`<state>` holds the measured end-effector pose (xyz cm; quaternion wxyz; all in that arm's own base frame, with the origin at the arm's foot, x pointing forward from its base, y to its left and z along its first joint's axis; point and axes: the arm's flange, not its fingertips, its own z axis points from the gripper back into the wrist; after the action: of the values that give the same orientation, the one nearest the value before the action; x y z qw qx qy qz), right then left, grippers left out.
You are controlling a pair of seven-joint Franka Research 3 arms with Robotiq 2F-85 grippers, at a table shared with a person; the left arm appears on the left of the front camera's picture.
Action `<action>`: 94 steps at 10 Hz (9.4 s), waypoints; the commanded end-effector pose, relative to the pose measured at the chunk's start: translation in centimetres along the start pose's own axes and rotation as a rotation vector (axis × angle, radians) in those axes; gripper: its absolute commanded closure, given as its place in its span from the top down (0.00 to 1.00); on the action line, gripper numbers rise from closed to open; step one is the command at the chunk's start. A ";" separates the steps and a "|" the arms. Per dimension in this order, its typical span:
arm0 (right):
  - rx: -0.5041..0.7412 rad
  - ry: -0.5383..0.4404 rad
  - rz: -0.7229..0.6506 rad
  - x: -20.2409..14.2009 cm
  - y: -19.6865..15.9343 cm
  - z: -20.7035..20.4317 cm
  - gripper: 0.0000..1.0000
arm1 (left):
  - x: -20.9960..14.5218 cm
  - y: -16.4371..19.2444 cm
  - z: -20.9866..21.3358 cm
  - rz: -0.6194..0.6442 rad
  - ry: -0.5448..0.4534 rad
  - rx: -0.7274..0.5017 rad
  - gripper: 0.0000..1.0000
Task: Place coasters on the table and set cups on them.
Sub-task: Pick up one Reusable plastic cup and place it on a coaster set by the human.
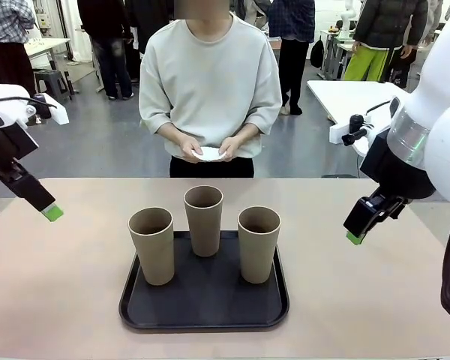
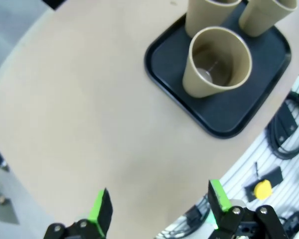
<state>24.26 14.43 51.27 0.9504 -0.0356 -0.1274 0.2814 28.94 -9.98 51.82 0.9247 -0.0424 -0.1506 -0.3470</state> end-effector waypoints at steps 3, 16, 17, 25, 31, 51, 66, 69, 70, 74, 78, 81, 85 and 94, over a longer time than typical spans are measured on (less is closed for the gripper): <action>0.009 -0.013 0.015 0.7 -0.3 -0.6 1.00 | 0.6 0.2 -0.7 -0.023 -0.008 0.000 1.00; 1.216 -0.305 -0.598 -20.2 -12.7 -0.6 1.00 | -13.1 13.1 1.9 0.762 -0.327 -0.964 1.00; 1.214 -0.271 -0.634 -20.8 -14.0 -1.6 1.00 | -14.1 13.9 1.5 0.784 -0.285 -0.927 1.00; 1.200 -0.298 -0.806 -22.9 -20.8 -4.2 1.00 | -22.1 18.0 -0.2 0.903 -0.356 -0.877 1.00; 1.213 -0.273 -0.834 -23.5 -22.3 -3.7 1.00 | -22.1 17.9 0.3 0.936 -0.377 -0.877 1.00; 1.213 -0.273 -0.834 -23.5 -22.3 -3.7 1.00 | -22.1 18.0 0.3 0.929 -0.379 -0.874 1.00; 1.213 -0.273 -0.834 -23.5 -22.3 -3.7 1.00 | -3.9 5.4 -1.6 -0.357 0.061 -0.126 1.00; 1.213 -0.273 -0.834 -23.5 -22.3 -3.7 1.00 | -3.4 5.3 -0.6 -0.324 0.098 -0.171 1.00; 1.213 -0.273 -0.834 -23.5 -22.3 -3.7 1.00 | -3.4 5.3 -0.6 -0.324 0.098 -0.171 1.00; 1.213 -0.273 -0.834 -23.5 -22.3 -3.7 1.00 | -2.0 7.4 -3.4 -0.382 -0.082 -0.325 1.00; 1.213 -0.273 -0.834 -23.5 -22.3 -3.7 1.00 | -1.8 9.9 -9.0 -0.597 -0.432 -0.585 1.00; 1.213 -0.273 -0.834 -23.5 -22.3 -3.7 1.00 | -3.2 10.0 -12.3 -0.737 -0.600 -0.610 1.00; 1.213 -0.273 -0.834 -23.5 -22.3 -3.7 1.00 | -3.2 8.9 -14.1 -0.722 -0.700 -0.604 1.00; 1.213 -0.273 -0.834 -23.5 -22.3 -3.7 1.00 | -3.5 10.0 -15.9 -0.759 -0.729 -0.569 1.00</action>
<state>17.91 -17.05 45.53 0.8088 0.5782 -0.0684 -0.0825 36.80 -3.34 37.37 0.5944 -0.3623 -0.3307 -0.6372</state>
